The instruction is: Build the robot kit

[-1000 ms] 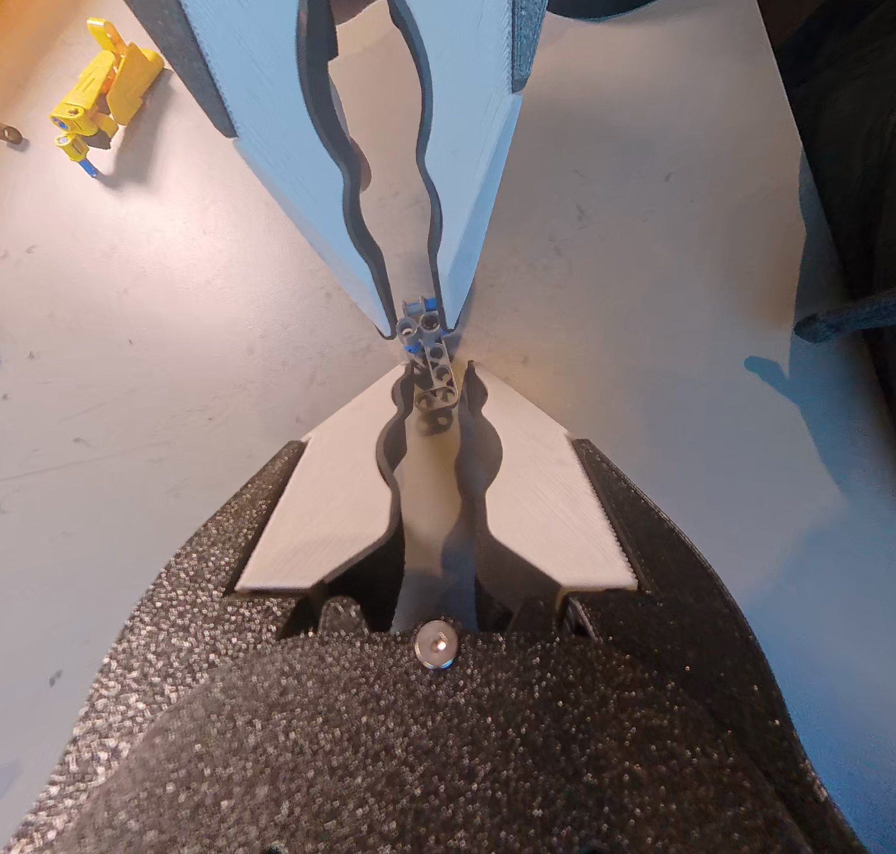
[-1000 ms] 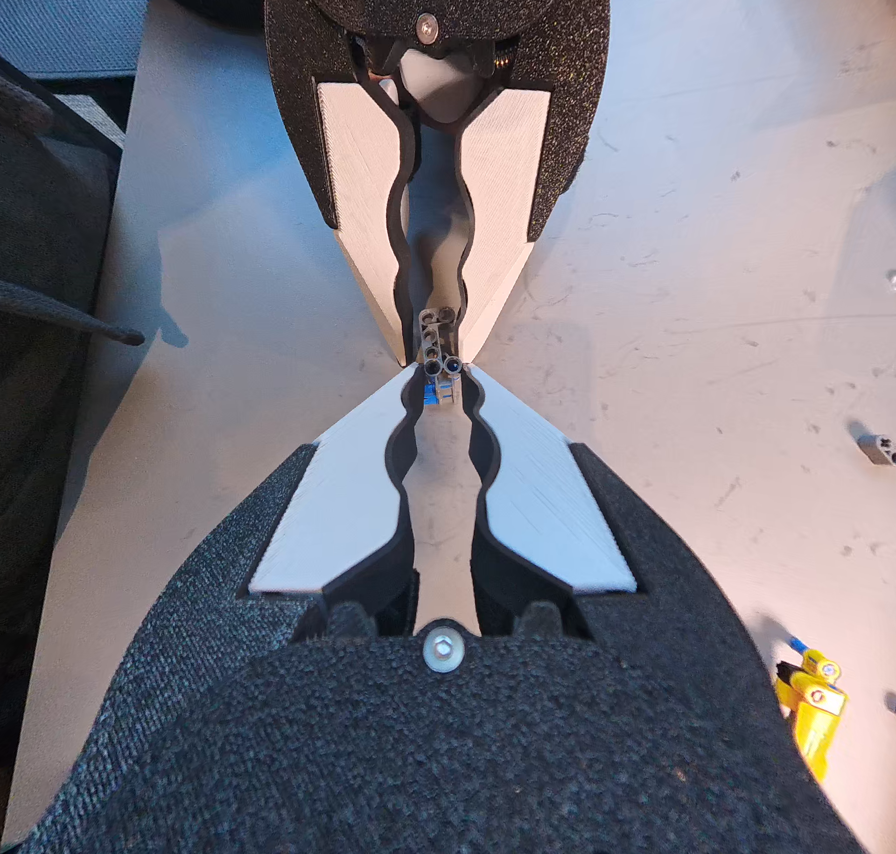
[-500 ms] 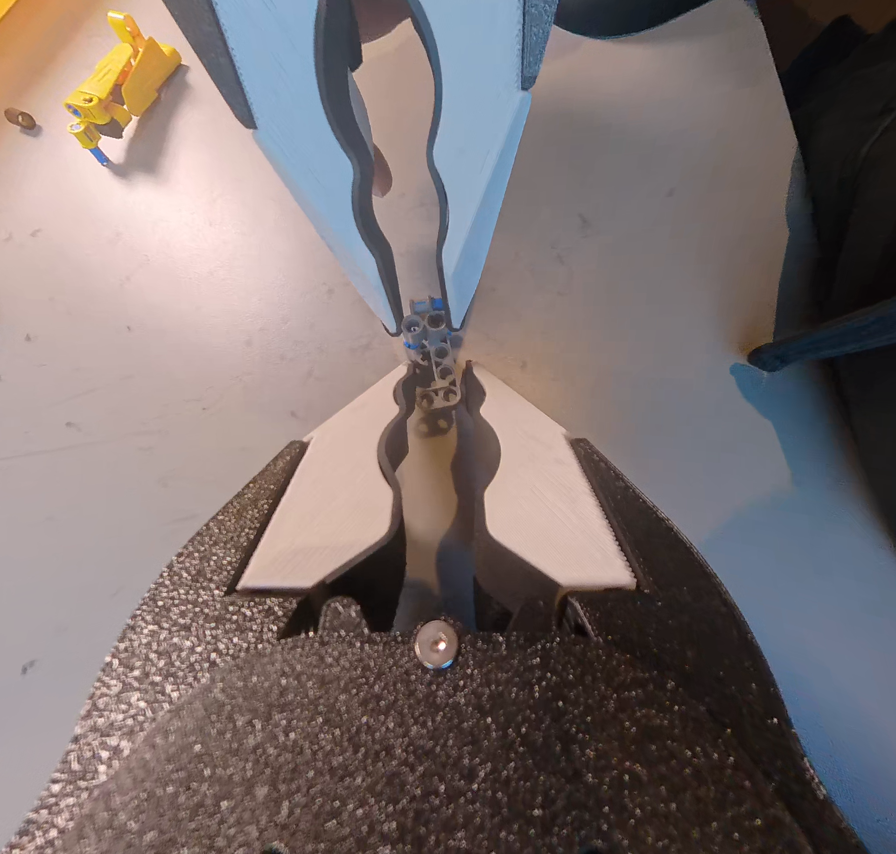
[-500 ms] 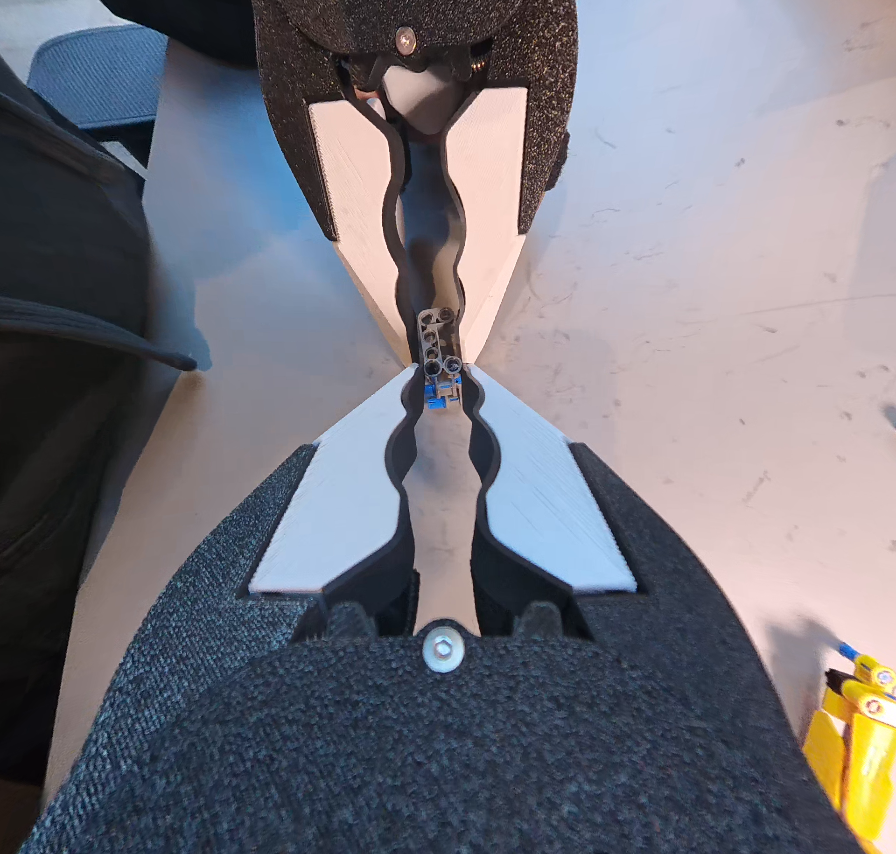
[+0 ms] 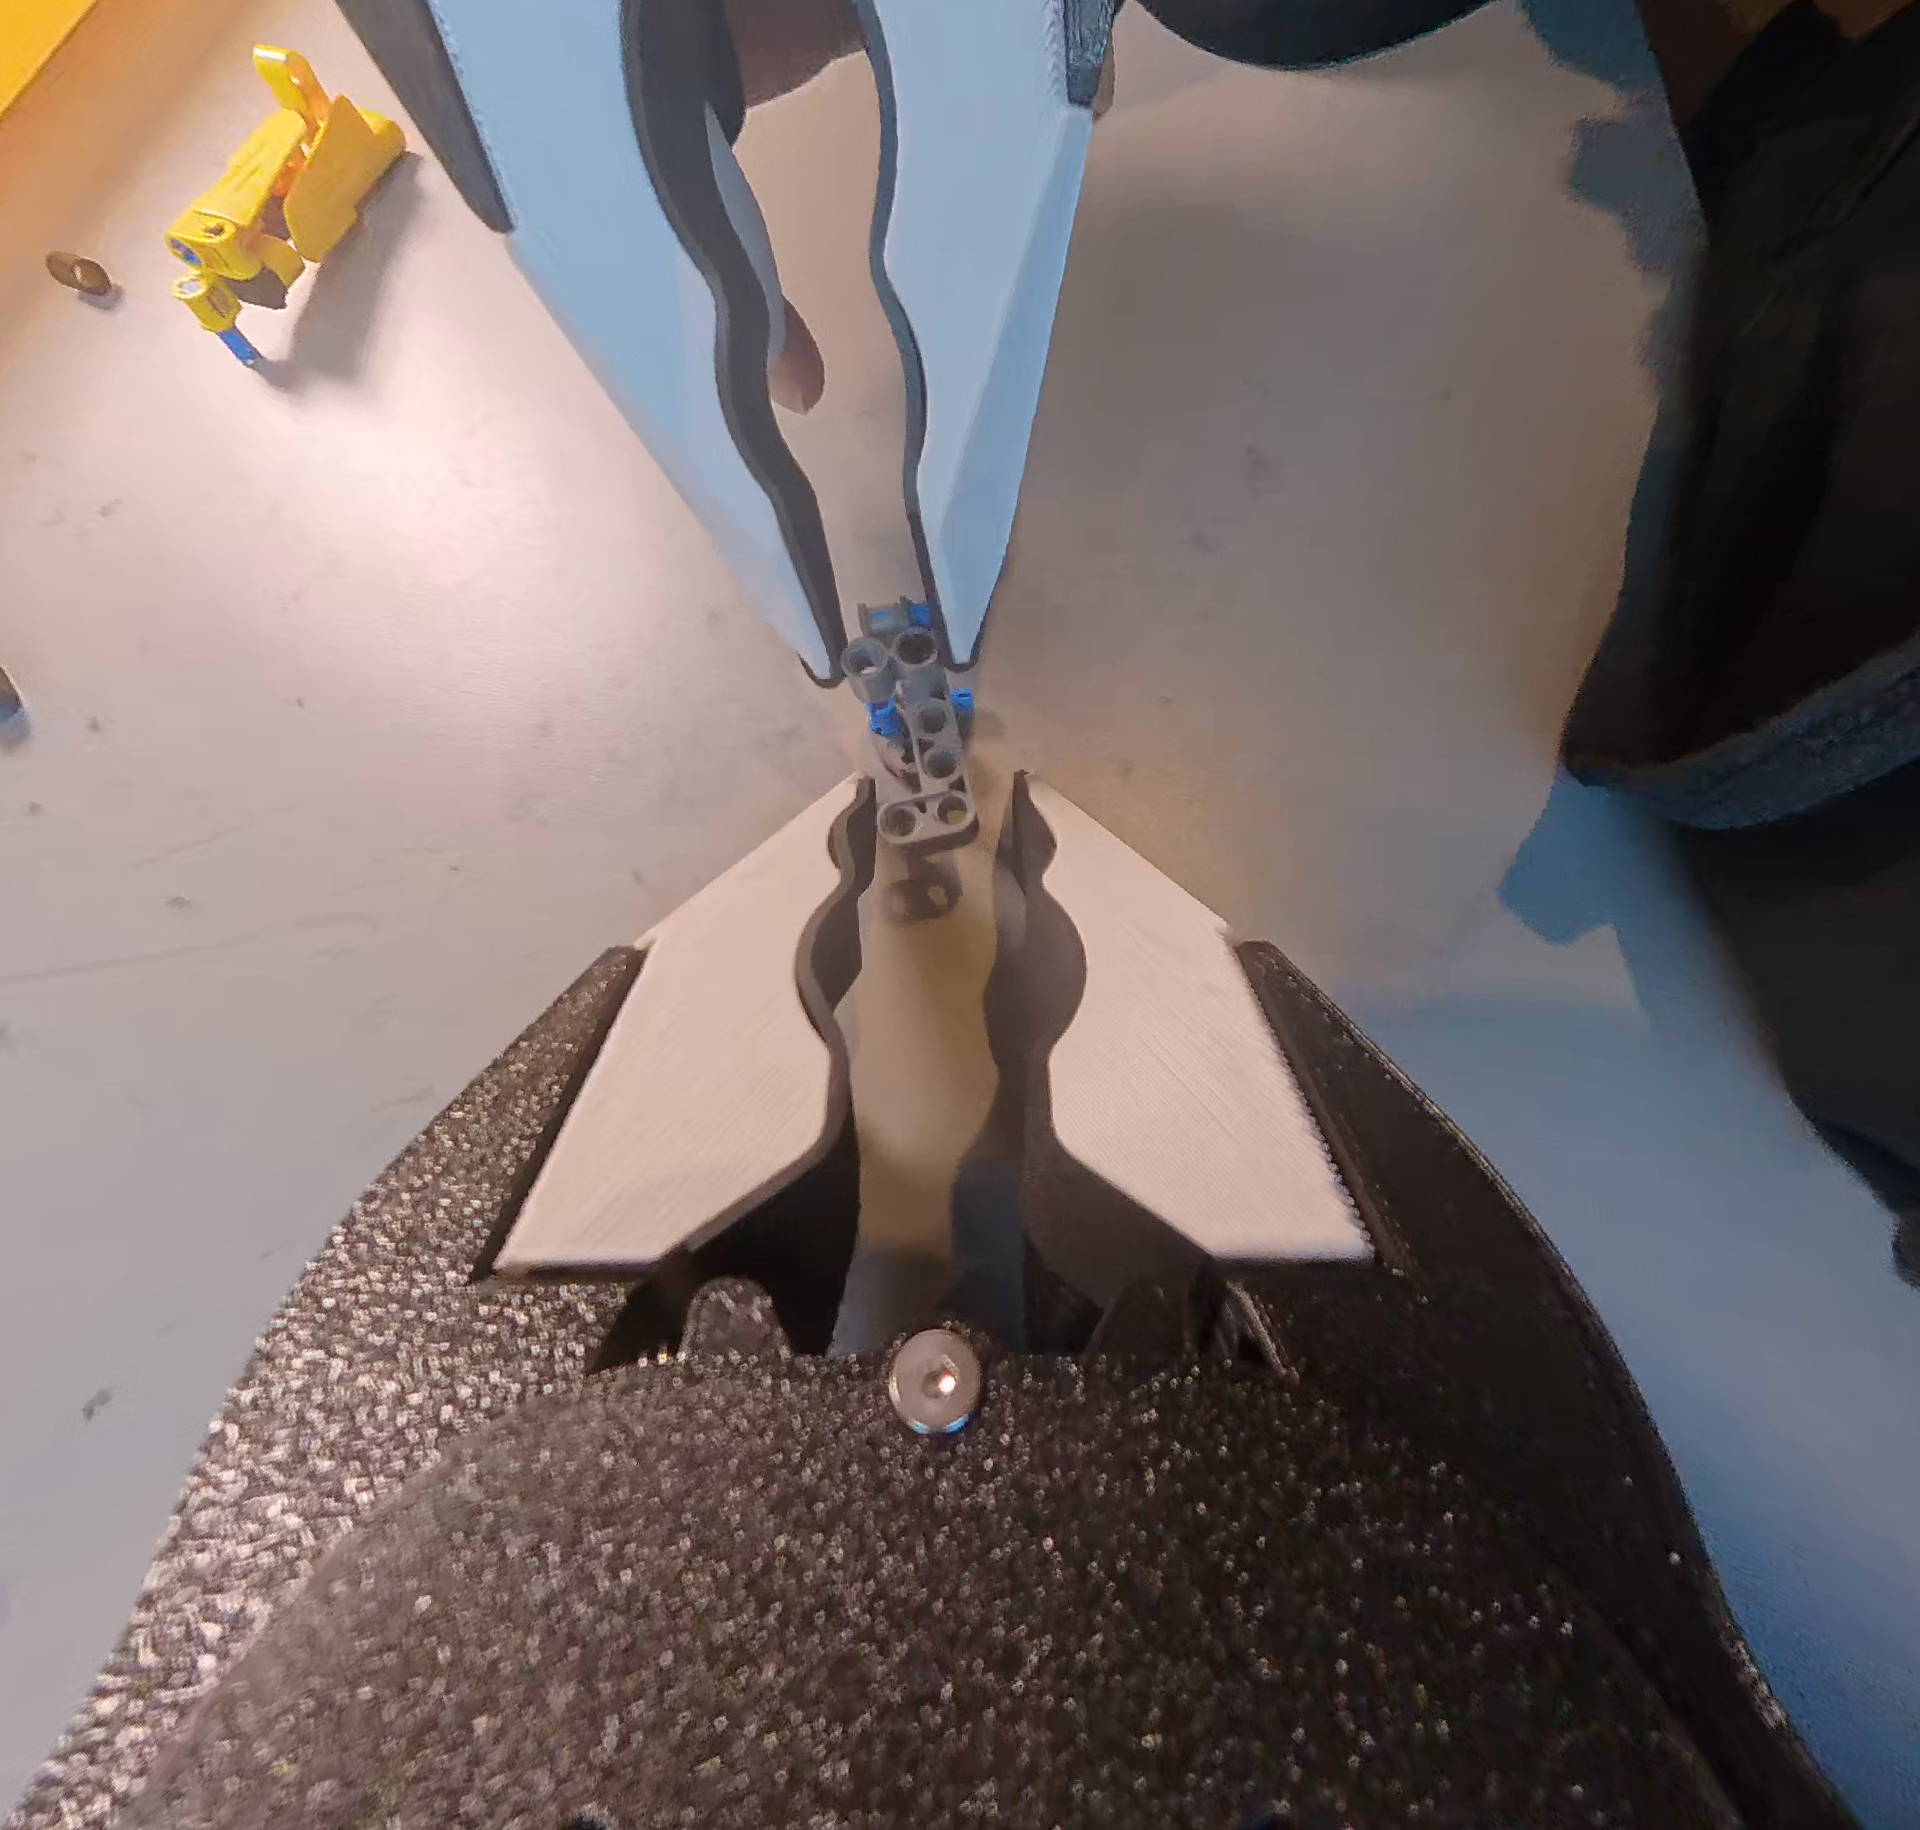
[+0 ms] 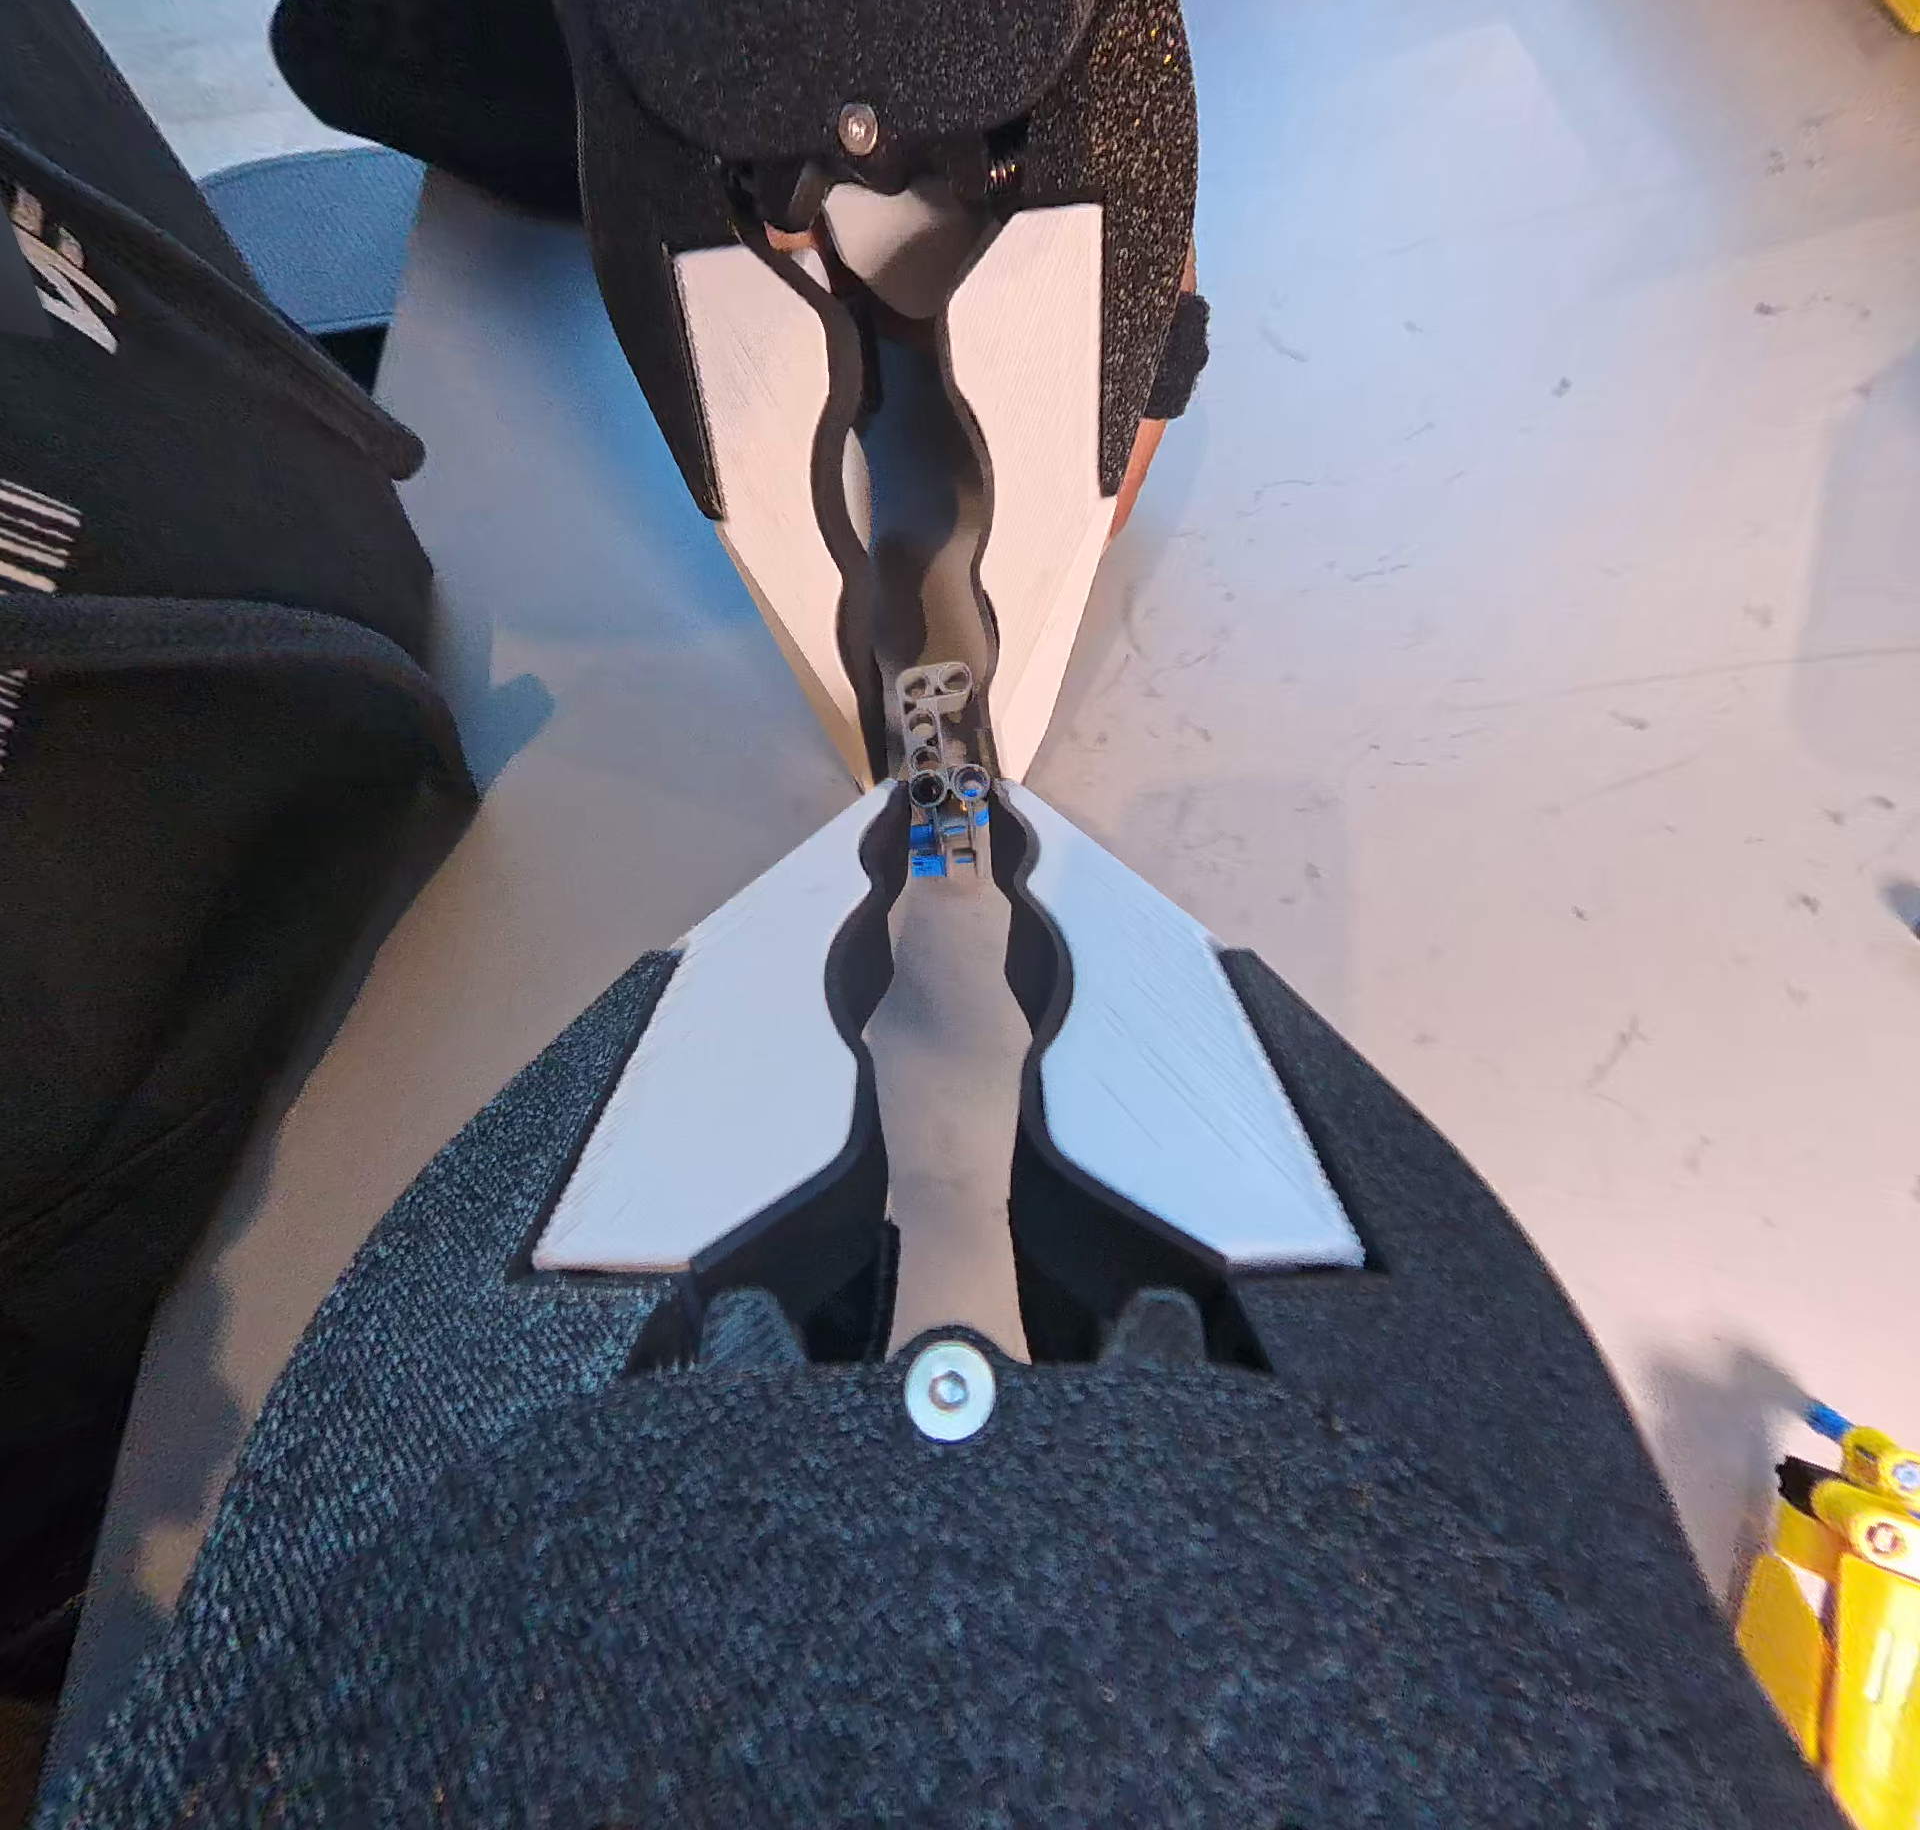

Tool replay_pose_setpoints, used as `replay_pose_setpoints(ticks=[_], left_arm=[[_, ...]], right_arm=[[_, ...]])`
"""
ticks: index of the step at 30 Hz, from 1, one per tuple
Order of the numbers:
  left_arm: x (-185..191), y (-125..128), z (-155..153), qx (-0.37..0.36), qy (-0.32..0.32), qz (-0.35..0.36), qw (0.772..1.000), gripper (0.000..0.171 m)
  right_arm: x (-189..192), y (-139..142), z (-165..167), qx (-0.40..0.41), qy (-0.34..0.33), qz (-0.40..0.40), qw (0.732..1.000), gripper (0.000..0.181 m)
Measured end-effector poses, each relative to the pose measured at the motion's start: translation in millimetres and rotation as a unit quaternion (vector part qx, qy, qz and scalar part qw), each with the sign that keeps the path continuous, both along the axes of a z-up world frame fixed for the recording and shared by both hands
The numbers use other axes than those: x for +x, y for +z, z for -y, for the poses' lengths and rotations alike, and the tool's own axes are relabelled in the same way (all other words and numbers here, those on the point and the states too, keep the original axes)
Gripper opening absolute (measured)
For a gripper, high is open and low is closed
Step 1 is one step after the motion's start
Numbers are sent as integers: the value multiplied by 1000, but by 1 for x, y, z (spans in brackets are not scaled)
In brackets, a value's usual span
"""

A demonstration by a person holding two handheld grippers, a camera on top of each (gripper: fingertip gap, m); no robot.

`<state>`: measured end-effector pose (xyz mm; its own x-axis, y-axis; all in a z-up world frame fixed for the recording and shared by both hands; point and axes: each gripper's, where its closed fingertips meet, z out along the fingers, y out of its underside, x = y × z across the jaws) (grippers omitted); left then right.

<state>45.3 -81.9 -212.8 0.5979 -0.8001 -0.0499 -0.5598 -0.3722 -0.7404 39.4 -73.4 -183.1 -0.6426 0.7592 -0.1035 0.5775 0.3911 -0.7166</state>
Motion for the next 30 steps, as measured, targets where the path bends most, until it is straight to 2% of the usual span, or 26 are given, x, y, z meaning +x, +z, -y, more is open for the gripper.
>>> replay_pose_setpoints(ticks=[10,30], left_arm=[[-2,2,-1,-9,3,16,1000,25],[1,-1,-2,-16,4,12,1000,16]], right_arm=[[0,-4,0,-19,3,8,1000,15],[0,-6,2,-2,-4,25,1000,15]])
